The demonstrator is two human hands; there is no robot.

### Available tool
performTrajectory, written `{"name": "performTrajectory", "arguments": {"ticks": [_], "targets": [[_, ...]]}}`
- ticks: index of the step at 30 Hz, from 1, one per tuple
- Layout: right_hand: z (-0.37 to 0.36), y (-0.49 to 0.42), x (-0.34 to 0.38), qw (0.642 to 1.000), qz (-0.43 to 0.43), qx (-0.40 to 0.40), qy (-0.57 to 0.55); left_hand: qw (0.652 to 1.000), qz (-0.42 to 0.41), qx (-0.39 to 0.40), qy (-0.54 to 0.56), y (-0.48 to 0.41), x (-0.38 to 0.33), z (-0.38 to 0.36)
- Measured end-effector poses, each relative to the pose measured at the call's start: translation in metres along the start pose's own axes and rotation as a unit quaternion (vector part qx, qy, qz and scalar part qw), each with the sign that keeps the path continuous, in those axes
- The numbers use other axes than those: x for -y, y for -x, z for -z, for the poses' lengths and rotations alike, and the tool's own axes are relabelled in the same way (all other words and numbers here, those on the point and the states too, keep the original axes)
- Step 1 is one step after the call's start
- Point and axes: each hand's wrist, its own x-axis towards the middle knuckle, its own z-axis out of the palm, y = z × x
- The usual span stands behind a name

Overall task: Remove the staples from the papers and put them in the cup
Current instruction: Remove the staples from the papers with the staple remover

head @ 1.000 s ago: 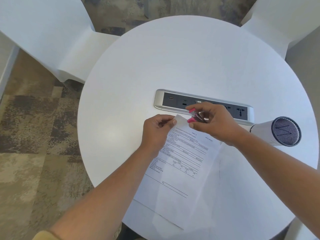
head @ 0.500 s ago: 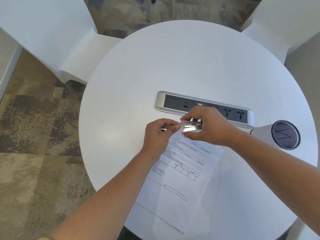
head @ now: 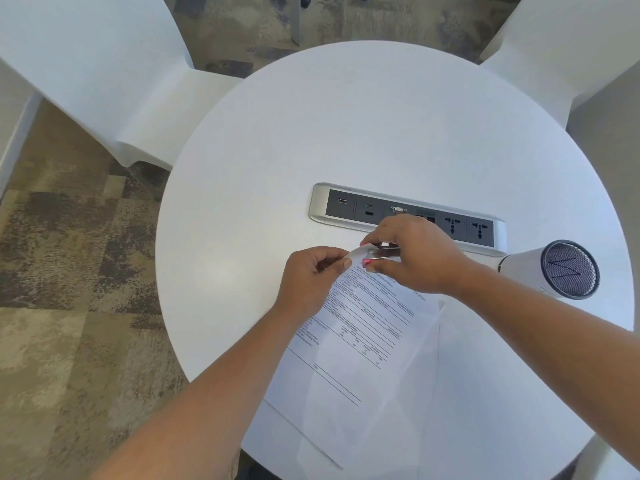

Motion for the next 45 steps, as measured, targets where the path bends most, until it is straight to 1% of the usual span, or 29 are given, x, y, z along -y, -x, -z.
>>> {"name": "performTrajectory", "arguments": {"ticks": [4,7,11,15,18,25,28,32,33,36,41,43,45], "targets": [[-0.005,0.000,0.001,0.999,-0.015,-0.031,0.010,1.000,-0.003,-0.014,-0.012,0.000,-0.002,-0.004],[-0.006,0.000,0.002,1.000,-0.017,-0.020,-0.003,1.000,0.005,-0.021,-0.018,0.001,0.000,-0.005],[-0.003,0.004,0.000,0.998,-0.040,-0.005,-0.057,0.999,0.004,-0.027,-0.020,0.002,-0.002,-0.002],[0.005,0.011,-0.008,0.994,-0.039,-0.042,-0.098,1.000,0.012,-0.019,0.004,0.006,-0.006,0.000],[0.012,0.018,-0.015,0.990,-0.058,-0.067,-0.110,0.999,0.014,-0.024,0.019,0.011,-0.007,0.003],[0.004,0.029,-0.037,0.952,-0.175,-0.122,-0.219,0.997,0.047,-0.058,0.033,0.020,-0.007,0.018],[-0.011,0.028,-0.048,0.931,-0.210,-0.127,-0.269,0.996,0.051,-0.064,0.032,0.024,-0.007,0.022],[-0.029,0.024,-0.062,0.922,-0.231,-0.115,-0.288,0.995,0.050,-0.082,0.033,0.029,-0.007,0.025],[-0.033,0.024,-0.064,0.924,-0.229,-0.118,-0.282,0.995,0.049,-0.084,0.034,0.030,-0.007,0.026],[-0.040,0.022,-0.071,0.943,-0.214,-0.128,-0.219,0.994,0.046,-0.093,0.039,0.031,-0.007,0.028],[-0.050,0.023,-0.075,0.958,-0.222,-0.136,-0.119,0.993,0.040,-0.098,0.043,0.037,-0.008,0.029],[-0.052,0.024,-0.070,0.957,-0.233,-0.134,-0.113,0.994,0.037,-0.097,0.037,0.039,-0.008,0.030],[-0.048,0.029,-0.063,0.947,-0.256,-0.157,-0.115,0.995,0.027,-0.087,0.033,0.043,-0.012,0.031]]}}
